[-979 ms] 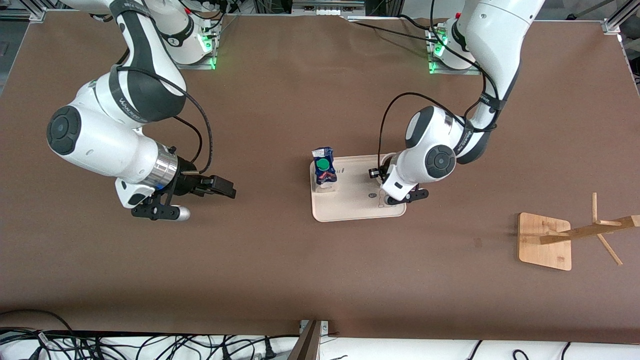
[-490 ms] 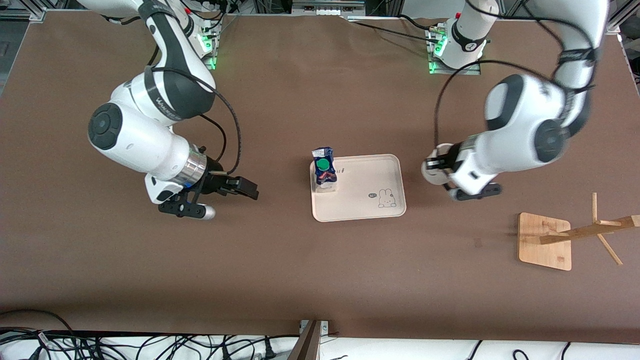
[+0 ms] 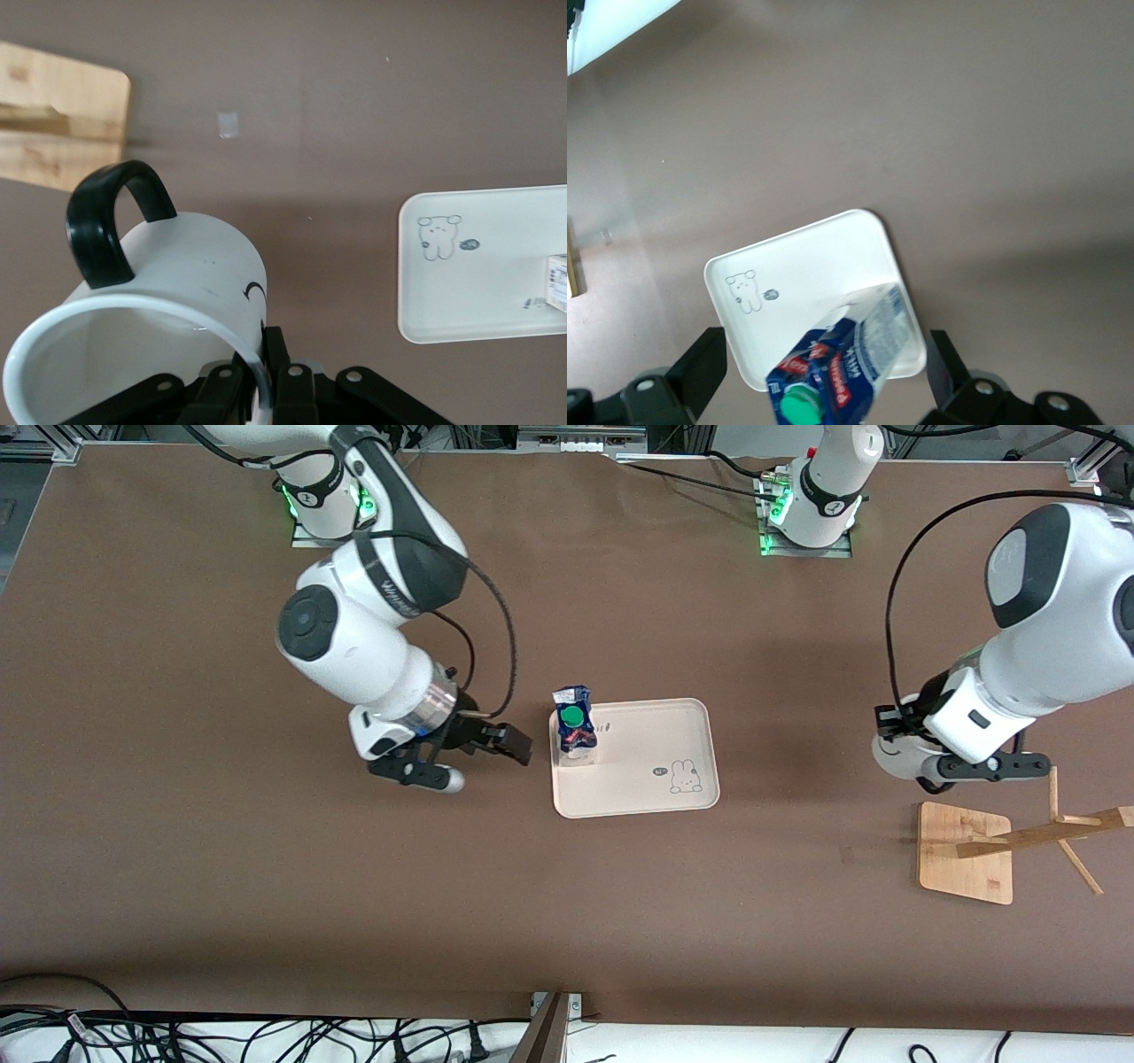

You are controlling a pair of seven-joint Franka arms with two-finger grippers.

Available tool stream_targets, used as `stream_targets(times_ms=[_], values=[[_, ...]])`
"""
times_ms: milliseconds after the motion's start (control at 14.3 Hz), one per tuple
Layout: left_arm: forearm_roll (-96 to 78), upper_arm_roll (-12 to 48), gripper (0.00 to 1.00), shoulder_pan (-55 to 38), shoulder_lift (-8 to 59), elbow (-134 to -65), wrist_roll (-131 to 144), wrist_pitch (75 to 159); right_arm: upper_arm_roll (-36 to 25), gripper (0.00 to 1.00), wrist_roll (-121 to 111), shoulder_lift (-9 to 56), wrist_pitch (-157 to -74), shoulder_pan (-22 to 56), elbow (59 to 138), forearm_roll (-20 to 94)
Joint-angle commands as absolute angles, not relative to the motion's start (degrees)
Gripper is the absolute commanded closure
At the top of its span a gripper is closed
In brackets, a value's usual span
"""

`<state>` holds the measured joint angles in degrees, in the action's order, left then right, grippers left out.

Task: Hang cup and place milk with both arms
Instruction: 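Carry the mug to the wooden stand while the right gripper reaches the milk, then hang the mug handle on the stand peg with the left gripper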

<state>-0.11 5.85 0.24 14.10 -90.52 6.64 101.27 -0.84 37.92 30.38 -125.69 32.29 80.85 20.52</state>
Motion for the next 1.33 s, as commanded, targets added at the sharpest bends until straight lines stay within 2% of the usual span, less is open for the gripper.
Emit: stream_targets(times_ms=[0, 350, 630, 1189, 1259], values=[[0.9, 1.6, 1.00, 1.1, 17.7, -84.4, -3.6, 100.0, -1.5, 0.00, 40.1, 31.9, -128.8, 35.3, 80.5, 21.1], [0.7, -2.5, 1.00, 1.1, 19.9, -81.9, -10.4, 102.8, -1.5, 0.00, 43.9, 35.2, -132.8, 37.9, 80.5, 18.3], [-1.0, -2.7, 1.00, 2.7, 20.9, -81.9, -14.7, 106.8, -1.7, 0.00, 45.7, 36.7, -134.6, 40.8, 80.5, 15.7], [-0.6, -5.2, 1.00, 4.0, 21.1, -83.0, -19.2, 107.0, -1.7, 0.00, 47.1, 37.7, -134.8, 42.5, 80.5, 13.8], [-0.5, -5.2, 0.96, 4.0, 21.1, -83.1, -19.2, 106.8, -1.7, 0.00, 46.9, 37.9, -134.7, 42.7, 80.5, 13.6]])
